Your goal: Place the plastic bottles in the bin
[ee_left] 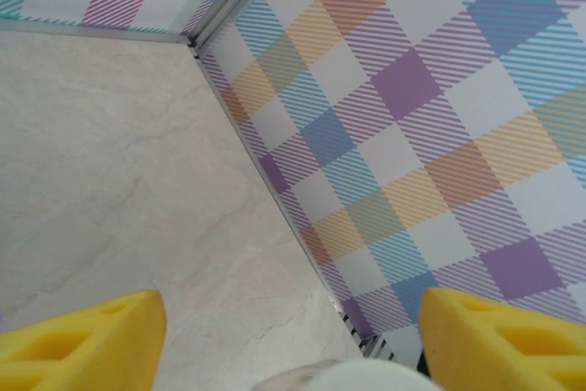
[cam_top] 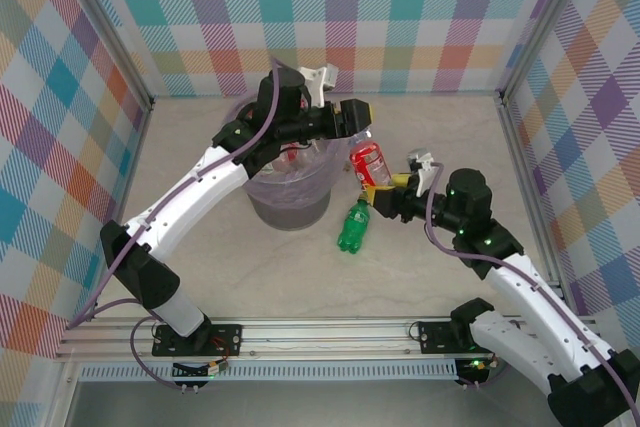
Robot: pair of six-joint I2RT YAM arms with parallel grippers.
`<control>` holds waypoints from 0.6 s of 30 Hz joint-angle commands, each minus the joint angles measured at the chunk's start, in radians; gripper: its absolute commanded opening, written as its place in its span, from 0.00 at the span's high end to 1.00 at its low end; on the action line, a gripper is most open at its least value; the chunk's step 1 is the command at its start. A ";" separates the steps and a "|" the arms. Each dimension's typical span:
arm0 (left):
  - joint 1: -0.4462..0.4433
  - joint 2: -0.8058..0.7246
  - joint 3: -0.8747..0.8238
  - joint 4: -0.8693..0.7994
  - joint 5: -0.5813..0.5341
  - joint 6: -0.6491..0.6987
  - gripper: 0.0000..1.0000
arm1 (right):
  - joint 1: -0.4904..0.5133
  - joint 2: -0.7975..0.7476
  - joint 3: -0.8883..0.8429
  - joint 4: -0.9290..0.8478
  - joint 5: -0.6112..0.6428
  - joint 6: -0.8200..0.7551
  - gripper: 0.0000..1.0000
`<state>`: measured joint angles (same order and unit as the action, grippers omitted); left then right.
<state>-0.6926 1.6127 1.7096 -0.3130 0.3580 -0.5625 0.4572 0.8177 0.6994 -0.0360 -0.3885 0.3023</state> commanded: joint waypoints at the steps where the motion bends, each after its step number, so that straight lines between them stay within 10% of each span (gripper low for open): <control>1: -0.015 -0.056 -0.042 0.026 0.001 -0.030 0.38 | 0.006 0.022 0.023 0.121 -0.029 0.014 0.48; 10: -0.013 -0.074 -0.062 0.069 -0.027 -0.013 0.59 | 0.011 0.060 0.068 0.133 -0.023 0.029 0.44; 18: 0.025 -0.082 -0.048 0.078 -0.056 -0.003 0.70 | 0.011 0.076 0.168 -0.038 0.025 0.037 0.12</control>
<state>-0.6834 1.5616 1.6573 -0.2481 0.3202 -0.5816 0.4652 0.8959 0.7925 -0.0513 -0.3962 0.3302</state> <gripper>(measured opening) 0.474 0.863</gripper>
